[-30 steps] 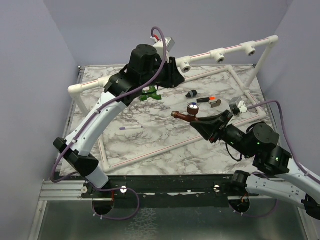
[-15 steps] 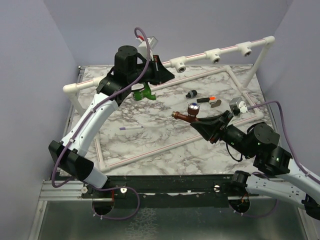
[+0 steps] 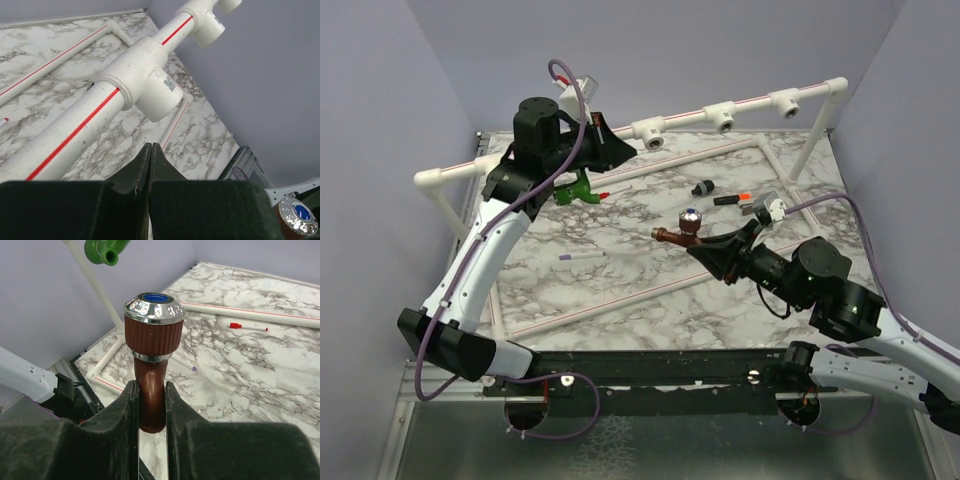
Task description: Install the water faucets
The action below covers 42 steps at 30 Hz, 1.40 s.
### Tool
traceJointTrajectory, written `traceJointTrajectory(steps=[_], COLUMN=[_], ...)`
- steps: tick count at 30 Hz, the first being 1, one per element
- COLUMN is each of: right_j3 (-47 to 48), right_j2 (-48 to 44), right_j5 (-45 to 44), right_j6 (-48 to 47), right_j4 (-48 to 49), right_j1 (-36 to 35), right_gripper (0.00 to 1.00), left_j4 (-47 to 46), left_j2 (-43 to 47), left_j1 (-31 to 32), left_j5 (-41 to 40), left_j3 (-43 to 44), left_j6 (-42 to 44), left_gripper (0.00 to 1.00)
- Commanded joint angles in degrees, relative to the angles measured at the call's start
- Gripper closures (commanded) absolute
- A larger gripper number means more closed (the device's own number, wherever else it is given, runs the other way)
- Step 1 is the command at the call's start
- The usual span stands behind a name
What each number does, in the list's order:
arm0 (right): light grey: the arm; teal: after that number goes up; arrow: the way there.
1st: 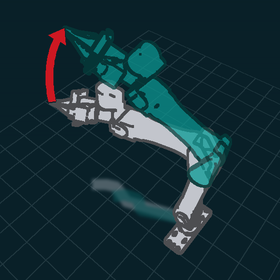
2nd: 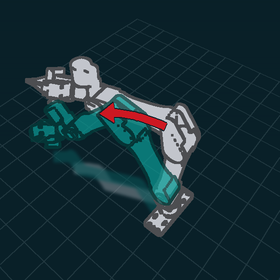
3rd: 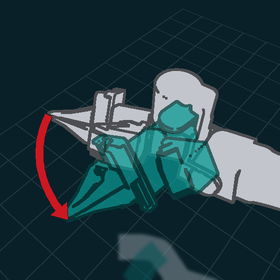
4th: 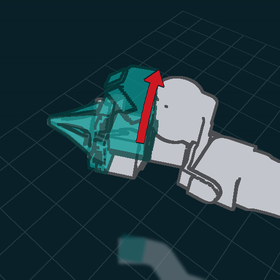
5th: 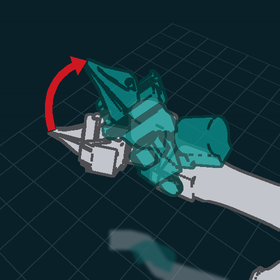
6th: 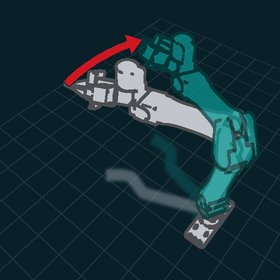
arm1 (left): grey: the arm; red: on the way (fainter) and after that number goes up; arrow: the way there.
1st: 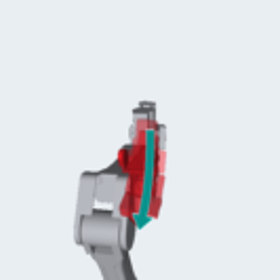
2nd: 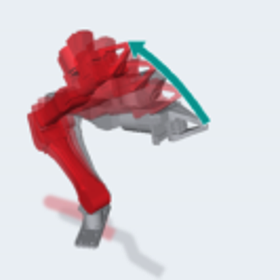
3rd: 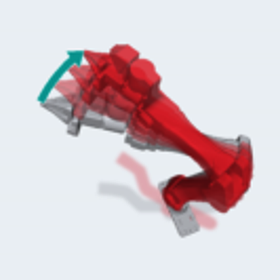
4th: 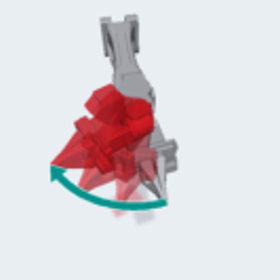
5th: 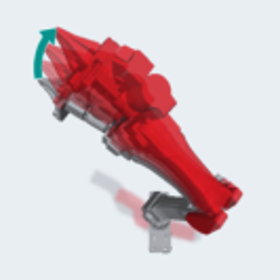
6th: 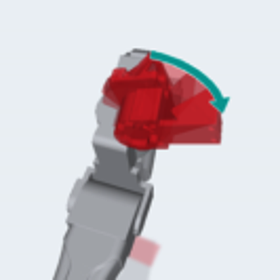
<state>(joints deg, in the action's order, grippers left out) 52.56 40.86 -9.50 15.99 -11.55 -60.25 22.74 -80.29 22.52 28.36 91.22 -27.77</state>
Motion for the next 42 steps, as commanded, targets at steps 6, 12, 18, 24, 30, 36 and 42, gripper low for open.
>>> traceJointTrajectory(steps=[6,12,18,24,30,36,42], right_j3=[2.85,4.95,8.19,10.81,9.52,4.57,-0.38], right_j2=[1.97,2.5,3.39,4.69,7.47,8.44,7.42], right_j5=[-0.22,-4.45,-16.19,-30.55,-38.38,-41.88,-38.72], right_j6=[-1.35,-3.64,-5.17,-7.29,-14.04,-26.34,-34.59], right_j4=[1.81,-1.88,-9.56,-17.12,-17.09,-8.32,1.69], right_j1=[-0.04,-0.04,-0.04,-0.03,-0.04,0.04,1.7], right_gripper=[0.99,0.99,0.99,0.99,0.99,0.99,0.99], left_j4=[12.52,16.7,19.55,21.29,21.13,18.07,12.2], left_j2=[5.29,7.02,8.16,9.53,9.12,8.65,8.18], left_j1=[-6.84,-9.59,-10.67,-10.72,-10.75,-10.7,-10.72], left_j5=[-4.92,-7.22,-9.21,-11.15,-5.33,-0.14,-1.52], left_j3=[-2.73,-1.19,0.8,3.0,7.86,12.23,13.46], left_j6=[5.98,8.72,10.32,10.89,9.62,10.12,9.23], left_gripper=[1.0,1.0,1.0,1.0,1.0,0.86,0.66])
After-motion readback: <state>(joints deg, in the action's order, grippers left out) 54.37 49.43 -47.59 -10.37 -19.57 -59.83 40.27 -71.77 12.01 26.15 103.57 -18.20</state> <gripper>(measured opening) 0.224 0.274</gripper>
